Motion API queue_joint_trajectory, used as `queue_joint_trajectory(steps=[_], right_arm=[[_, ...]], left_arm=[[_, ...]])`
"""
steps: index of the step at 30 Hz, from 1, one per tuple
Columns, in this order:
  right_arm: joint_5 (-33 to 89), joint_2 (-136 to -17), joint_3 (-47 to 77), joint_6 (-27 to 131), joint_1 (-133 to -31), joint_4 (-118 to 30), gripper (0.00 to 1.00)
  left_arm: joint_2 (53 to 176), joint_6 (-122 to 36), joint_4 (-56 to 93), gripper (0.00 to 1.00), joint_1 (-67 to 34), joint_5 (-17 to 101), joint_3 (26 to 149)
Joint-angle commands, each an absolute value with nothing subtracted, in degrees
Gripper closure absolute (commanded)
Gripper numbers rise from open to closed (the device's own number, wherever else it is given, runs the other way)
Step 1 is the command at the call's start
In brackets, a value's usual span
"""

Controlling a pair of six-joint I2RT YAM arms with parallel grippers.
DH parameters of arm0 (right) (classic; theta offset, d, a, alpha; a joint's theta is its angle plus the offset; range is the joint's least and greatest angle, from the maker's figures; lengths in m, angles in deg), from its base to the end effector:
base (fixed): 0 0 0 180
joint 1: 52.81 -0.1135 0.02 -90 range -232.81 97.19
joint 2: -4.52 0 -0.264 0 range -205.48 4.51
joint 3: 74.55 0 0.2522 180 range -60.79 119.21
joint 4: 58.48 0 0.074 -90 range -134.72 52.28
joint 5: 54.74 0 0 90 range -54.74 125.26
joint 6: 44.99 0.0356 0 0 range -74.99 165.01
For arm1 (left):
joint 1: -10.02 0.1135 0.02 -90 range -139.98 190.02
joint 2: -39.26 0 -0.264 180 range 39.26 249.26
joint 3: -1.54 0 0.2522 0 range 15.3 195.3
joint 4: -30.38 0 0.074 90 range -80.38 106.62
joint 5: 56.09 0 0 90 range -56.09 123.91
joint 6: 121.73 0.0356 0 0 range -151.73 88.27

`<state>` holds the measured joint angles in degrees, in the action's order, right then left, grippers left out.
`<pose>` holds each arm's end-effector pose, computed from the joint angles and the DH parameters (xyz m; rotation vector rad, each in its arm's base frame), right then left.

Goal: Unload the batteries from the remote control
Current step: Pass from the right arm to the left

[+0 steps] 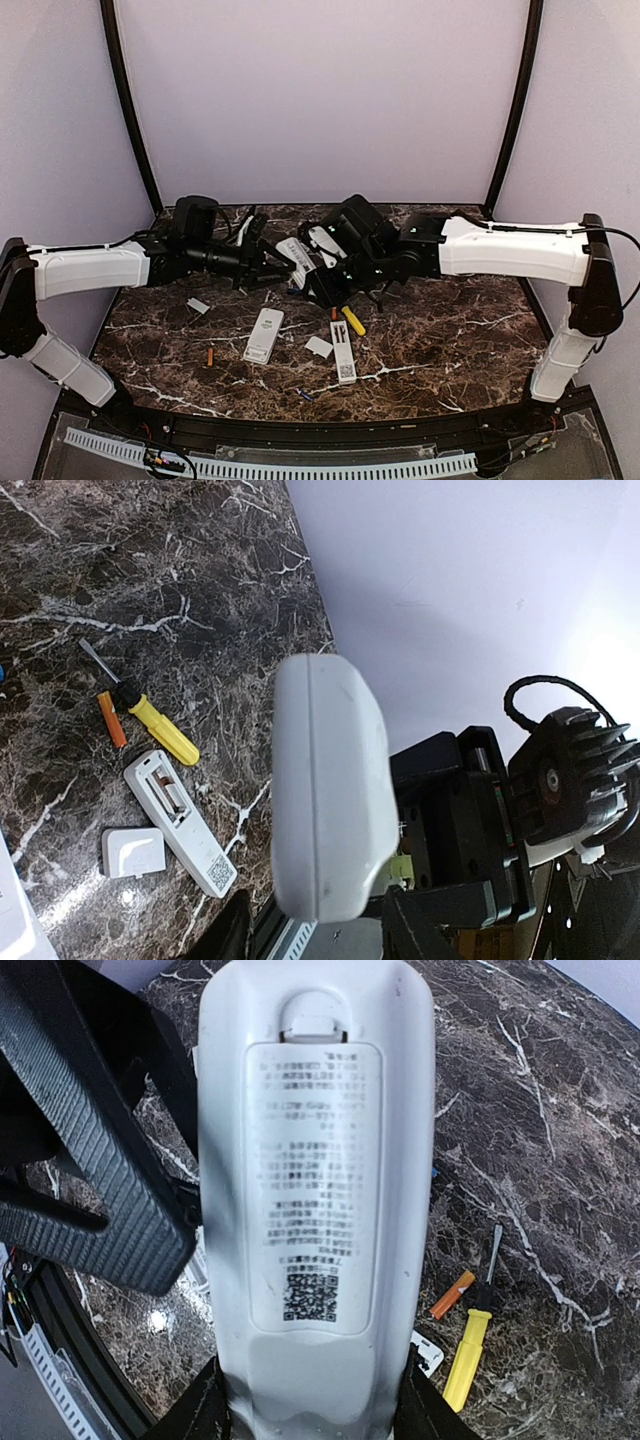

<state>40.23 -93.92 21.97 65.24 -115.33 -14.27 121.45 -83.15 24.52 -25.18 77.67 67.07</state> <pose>0.1812 0.3416 0.2873 -0.8445 2.3023 0.5728 0.2455 -0.2033 0.2646 0.2741 2.2629 -1.6521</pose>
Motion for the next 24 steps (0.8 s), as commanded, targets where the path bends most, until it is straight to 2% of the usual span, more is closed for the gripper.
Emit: queue_joint_trajectory(steps=[1,12,24], right_arm=[[41.6,-95.7,24.6,68.4,-116.1,-17.8,1.0],[42.4,-96.6,25.0,71.4,-116.4,-19.7,1.0],[42.0,-96.8,24.7,74.5,-116.9,-23.1,1.0]], left_arm=[[121.1,-86.3,30.5,0.58,-25.6,76.5,65.5],[122.1,-89.5,36.1,0.7,-26.1,74.3,64.0],[123.7,-90.8,38.1,0.65,-26.4,72.1,62.9]])
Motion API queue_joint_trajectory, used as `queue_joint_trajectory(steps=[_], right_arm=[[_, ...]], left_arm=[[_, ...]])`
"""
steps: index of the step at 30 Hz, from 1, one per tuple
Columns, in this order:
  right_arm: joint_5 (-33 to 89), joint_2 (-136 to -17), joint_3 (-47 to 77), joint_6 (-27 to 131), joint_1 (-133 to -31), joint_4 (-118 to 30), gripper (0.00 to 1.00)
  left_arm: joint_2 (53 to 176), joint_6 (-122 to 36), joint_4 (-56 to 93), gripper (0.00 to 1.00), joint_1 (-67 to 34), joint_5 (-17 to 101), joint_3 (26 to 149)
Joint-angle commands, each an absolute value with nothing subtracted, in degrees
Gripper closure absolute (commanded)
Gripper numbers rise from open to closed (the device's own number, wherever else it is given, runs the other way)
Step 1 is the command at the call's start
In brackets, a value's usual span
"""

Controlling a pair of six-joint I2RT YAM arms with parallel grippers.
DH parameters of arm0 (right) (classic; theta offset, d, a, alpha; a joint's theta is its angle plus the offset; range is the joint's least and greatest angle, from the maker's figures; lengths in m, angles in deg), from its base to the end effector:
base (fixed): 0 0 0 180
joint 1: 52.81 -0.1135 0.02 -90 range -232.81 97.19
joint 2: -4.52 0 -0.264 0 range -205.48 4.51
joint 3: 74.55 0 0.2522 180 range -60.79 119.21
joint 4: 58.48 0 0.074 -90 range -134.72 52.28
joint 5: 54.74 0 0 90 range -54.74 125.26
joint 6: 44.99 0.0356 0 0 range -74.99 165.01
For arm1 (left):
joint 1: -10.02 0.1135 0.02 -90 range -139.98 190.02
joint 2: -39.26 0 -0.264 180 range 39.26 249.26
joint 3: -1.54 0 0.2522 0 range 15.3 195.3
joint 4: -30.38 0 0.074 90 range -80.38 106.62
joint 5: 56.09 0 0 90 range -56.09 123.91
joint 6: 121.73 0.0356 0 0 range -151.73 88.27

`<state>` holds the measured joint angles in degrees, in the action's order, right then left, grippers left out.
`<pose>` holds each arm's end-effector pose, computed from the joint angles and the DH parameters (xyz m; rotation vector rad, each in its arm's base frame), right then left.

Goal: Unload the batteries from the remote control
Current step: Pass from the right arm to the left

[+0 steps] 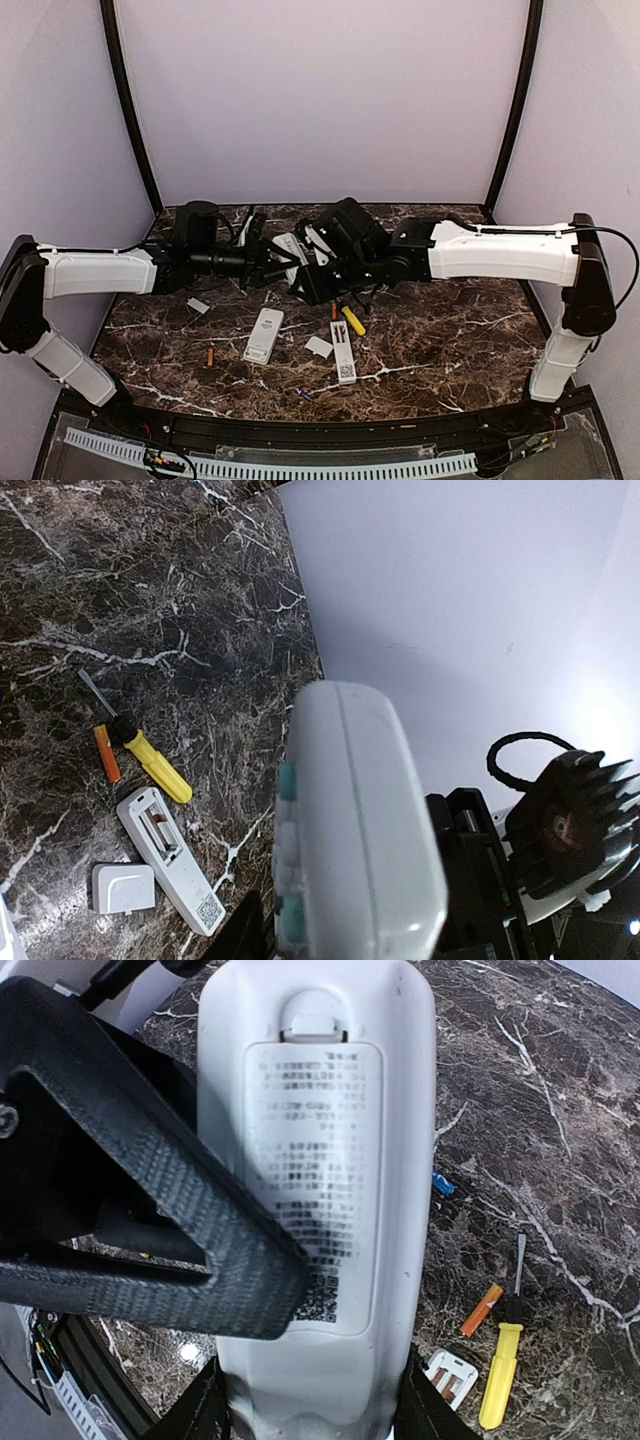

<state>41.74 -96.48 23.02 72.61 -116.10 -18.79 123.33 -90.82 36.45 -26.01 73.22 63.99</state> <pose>0.1843 0.3573 0.2828 -0.6830 2.3149 0.6496 0.2496 -0.2094 0.2559 0.1393 2.1831 -1.6925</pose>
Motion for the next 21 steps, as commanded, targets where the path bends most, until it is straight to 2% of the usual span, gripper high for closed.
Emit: queue_joint_trajectory(steps=[1,4,8,9,12,16,18,21], right_arm=[[41.8,-96.9,24.7,74.8,-116.9,-23.3,1.0],[41.4,-97.0,24.3,76.0,-116.9,-23.9,1.0],[41.6,-97.1,23.5,78.1,-116.9,-23.9,1.0],[41.5,-96.9,23.2,78.4,-116.9,-24.2,0.97],[41.3,-95.8,21.7,78.9,-116.9,-25.2,0.71],[41.5,-91.7,18.9,78.6,-116.7,-25.5,0.34],[41.6,-88.8,16.8,78.3,-116.3,-25.4,0.23],[39.5,-83.6,12.9,78.1,-114.3,-26.3,0.14]], left_arm=[[123.9,-90.8,38.2,0.65,-26.5,71.9,62.9],[124.1,-90.7,38.3,0.68,-26.6,71.5,62.9],[123.9,-90.2,38.8,0.85,-26.7,70.7,62.6],[123.8,-90.0,39.0,0.87,-26.7,70.6,62.6],[123.4,-88.8,39.4,0.93,-26.7,71.2,62.9],[122.0,-85.6,37.7,0.96,-26.6,71.3,63.8],[121.0,-82.7,35.7,0.97,-26.5,72.0,64.6],[119.7,-74.9,30.5,0.98,-26.2,74.0,65.7]])
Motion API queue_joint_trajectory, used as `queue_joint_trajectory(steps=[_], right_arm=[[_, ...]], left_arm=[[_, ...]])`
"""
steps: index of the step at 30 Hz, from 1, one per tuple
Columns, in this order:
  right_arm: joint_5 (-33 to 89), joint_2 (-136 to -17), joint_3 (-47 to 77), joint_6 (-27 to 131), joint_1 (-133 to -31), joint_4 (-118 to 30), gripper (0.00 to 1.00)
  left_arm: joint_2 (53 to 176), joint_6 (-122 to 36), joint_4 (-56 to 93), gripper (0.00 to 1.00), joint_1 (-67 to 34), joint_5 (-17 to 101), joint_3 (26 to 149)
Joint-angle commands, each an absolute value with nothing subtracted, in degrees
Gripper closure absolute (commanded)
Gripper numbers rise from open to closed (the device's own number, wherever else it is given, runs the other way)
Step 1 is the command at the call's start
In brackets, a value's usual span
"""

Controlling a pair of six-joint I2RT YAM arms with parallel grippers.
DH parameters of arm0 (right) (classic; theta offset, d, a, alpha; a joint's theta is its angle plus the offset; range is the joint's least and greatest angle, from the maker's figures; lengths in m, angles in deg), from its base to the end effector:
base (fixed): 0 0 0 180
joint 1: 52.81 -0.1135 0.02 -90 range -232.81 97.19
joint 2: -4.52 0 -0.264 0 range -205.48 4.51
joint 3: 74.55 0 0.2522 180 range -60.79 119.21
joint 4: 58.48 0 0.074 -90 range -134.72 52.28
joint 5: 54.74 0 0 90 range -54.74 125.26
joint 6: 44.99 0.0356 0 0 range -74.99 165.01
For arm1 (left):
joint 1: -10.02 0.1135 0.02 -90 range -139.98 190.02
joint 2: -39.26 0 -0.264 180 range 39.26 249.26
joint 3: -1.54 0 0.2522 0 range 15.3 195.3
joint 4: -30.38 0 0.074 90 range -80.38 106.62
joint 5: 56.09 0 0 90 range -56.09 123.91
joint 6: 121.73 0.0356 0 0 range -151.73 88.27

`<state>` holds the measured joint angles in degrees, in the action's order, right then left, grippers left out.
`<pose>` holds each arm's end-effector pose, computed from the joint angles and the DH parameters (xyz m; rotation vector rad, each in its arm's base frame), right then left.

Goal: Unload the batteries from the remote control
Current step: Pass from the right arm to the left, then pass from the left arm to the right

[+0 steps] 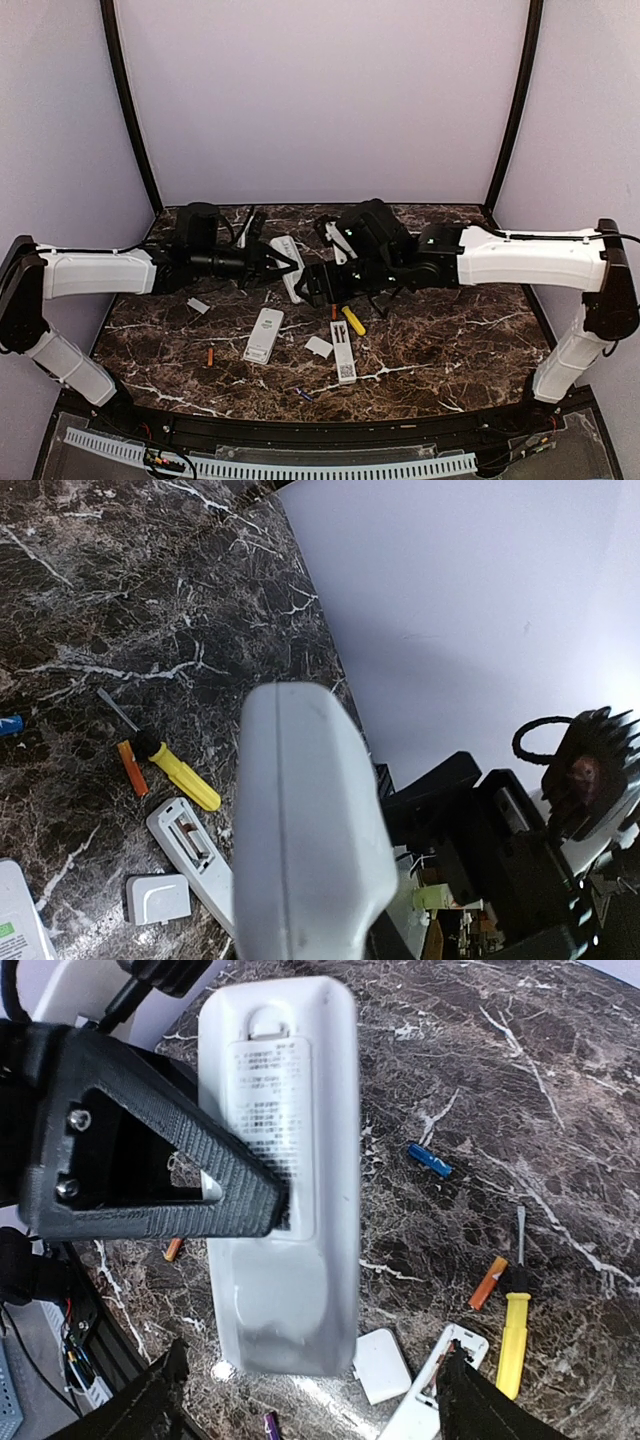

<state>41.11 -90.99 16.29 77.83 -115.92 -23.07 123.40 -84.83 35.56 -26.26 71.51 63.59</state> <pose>0.1753 0.3377 0.2853 -0.5681 2.3158 0.7426 0.2488 -0.2095 0.2515 0.2175 2.1599 -1.6066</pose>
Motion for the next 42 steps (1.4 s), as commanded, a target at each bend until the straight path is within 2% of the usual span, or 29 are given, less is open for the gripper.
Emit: queue_joint_trajectory(steps=[1,8,13,18,23,30,34,35,36,37,38,39,40,42], right_arm=[[37.0,-82.1,11.7,77.7,-113.2,-27.3,0.11],[15.7,-76.8,7.7,75.0,-106.1,-35.7,0.11],[5.1,-79.9,9.5,75.0,-105.6,-37.8,0.16],[-1.2,-83.6,10.4,76.7,-106.5,-39.9,0.25],[-4.4,-85.3,10.5,78.3,-107.9,-42.0,0.41],[-5.4,-85.7,9.0,81.0,-108.2,-46.2,0.7],[-5.0,-85.0,8.1,81.9,-108.3,-48.1,0.96],[-4.4,-84.6,7.7,82.3,-108.3,-48.6,1.0],[-3.8,-84.1,7.1,82.6,-108.1,-49.5,1.0],[-2.9,-83.5,6.5,83.0,-108.2,-50.5,1.0],[-1.8,-82.9,5.7,83.5,-108.1,-51.5,1.0],[-0.3,-82.1,5.0,83.9,-108.1,-52.5,1.0],[1.1,-81.2,4.1,84.3,-108.0,-54.0,1.0],[4.4,-79.5,2.7,85.0,-108.1,-56.1,1.0]], left_arm=[[119.6,-73.0,28.3,0.98,-26.1,75.9,66.2],[119.3,-54.0,14.5,0.94,-27.0,90.1,70.1],[118.3,-47.0,6.3,0.93,-28.5,94.0,73.0],[119.0,-46.7,6.1,0.94,-32.0,96.4,74.9],[118.5,-47.4,7.1,0.94,-32.7,97.2,75.3],[118.4,-47.2,7.0,0.95,-32.8,98.0,75.4],[118.0,-46.9,6.7,0.94,-32.7,97.4,75.3],[117.9,-47.1,7.0,0.91,-32.7,96.6,75.0],[117.4,-47.7,7.5,0.8,-32.7,95.9,74.9],[117.1,-48.3,9.2,0.74,-32.8,94.8,74.3],[116.2,-50.0,10.4,0.62,-32.8,93.6,73.7],[115.8,-51.1,13.9,0.55,-32.7,92.9,72.5],[114.7,-53.7,16.2,0.41,-32.8,91.6,71.8],[112.9,-57.8,22.6,0.26,-32.8,89.0,68.4]])
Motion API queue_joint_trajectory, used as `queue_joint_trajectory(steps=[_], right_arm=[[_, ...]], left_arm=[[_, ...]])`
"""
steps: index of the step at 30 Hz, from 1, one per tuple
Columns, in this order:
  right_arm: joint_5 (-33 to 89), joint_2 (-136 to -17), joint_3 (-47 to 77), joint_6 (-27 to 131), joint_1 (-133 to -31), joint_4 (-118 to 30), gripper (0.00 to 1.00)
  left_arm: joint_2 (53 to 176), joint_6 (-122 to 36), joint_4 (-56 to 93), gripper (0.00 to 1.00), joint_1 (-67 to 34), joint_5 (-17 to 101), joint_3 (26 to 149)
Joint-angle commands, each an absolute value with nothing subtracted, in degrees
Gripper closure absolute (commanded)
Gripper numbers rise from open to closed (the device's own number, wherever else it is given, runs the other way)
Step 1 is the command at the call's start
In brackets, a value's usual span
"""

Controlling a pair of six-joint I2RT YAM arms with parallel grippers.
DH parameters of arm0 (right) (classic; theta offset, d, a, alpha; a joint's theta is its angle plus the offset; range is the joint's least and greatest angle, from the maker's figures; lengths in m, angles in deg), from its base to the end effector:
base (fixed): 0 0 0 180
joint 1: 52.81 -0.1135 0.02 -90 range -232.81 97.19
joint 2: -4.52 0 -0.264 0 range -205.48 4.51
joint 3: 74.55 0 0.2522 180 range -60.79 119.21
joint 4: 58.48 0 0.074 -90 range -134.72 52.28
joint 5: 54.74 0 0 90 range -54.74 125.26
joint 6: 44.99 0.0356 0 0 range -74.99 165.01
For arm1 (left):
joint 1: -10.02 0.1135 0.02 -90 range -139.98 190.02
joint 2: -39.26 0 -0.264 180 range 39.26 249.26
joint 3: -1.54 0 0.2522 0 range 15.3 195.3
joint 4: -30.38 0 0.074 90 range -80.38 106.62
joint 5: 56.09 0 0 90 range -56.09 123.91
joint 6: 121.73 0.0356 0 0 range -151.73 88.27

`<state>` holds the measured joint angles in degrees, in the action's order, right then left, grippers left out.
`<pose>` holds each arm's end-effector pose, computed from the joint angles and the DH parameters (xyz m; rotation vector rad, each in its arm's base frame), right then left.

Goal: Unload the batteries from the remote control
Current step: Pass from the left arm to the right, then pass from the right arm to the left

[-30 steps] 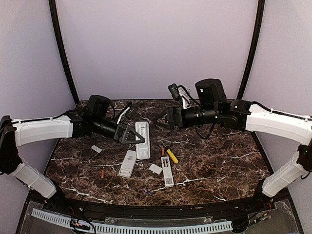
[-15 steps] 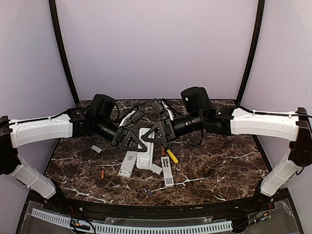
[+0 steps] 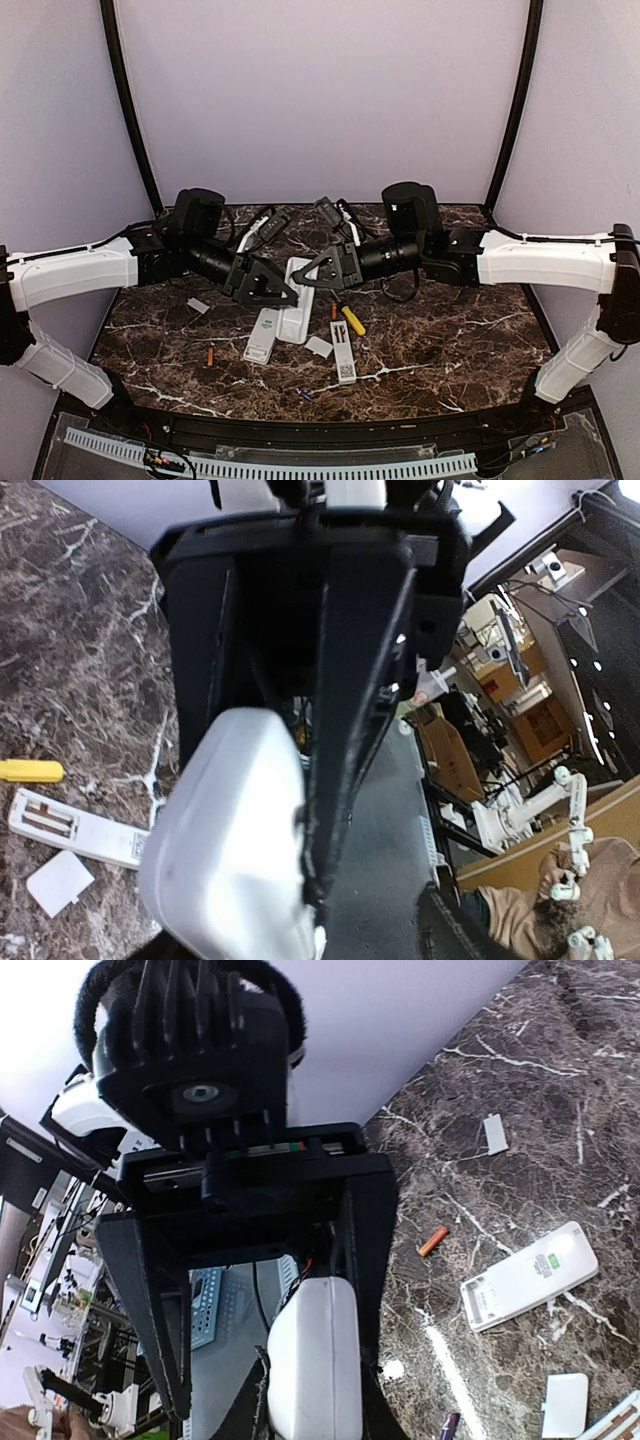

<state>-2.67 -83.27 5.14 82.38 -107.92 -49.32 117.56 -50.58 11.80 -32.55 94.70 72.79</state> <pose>0.1862 0.3053 0.3115 -0.8610 2.0213 1.6392 0.1993 -0.2252 0.3015 1.1716 1.8660 -1.7068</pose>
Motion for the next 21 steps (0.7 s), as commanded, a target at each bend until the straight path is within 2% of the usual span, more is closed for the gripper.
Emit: queue_joint_trajectory(steps=[1,3,10,15,19,21], right_arm=[[6.1,-78.7,1.9,85.4,-108.0,-57.5,1.0],[9.8,-76.6,0.0,86.3,-108.1,-61.8,1.0],[18.7,-73.6,-2.7,86.4,-108.9,-74.2,1.0],[22.3,-73.5,-3.9,86.0,-110.1,-82.0,1.0],[25.3,-73.8,-3.9,85.5,-111.1,-85.1,1.0],[27.4,-73.7,-4.4,85.5,-111.6,-86.7,1.0]], left_arm=[[112.2,-59.1,27.1,0.2,-32.8,88.1,67.4],[110.6,-63.0,32.8,0.16,-32.8,84.7,64.7],[106.1,-73.1,46.1,0.11,-32.8,72.1,57.5],[106.1,-79.8,54.1,0.1,-32.7,72.9,56.3],[106.2,-85.1,65.6,0.15,-32.8,73.3,53.5],[105.9,-86.3,67.9,0.23,-32.8,72.9,53.4]])
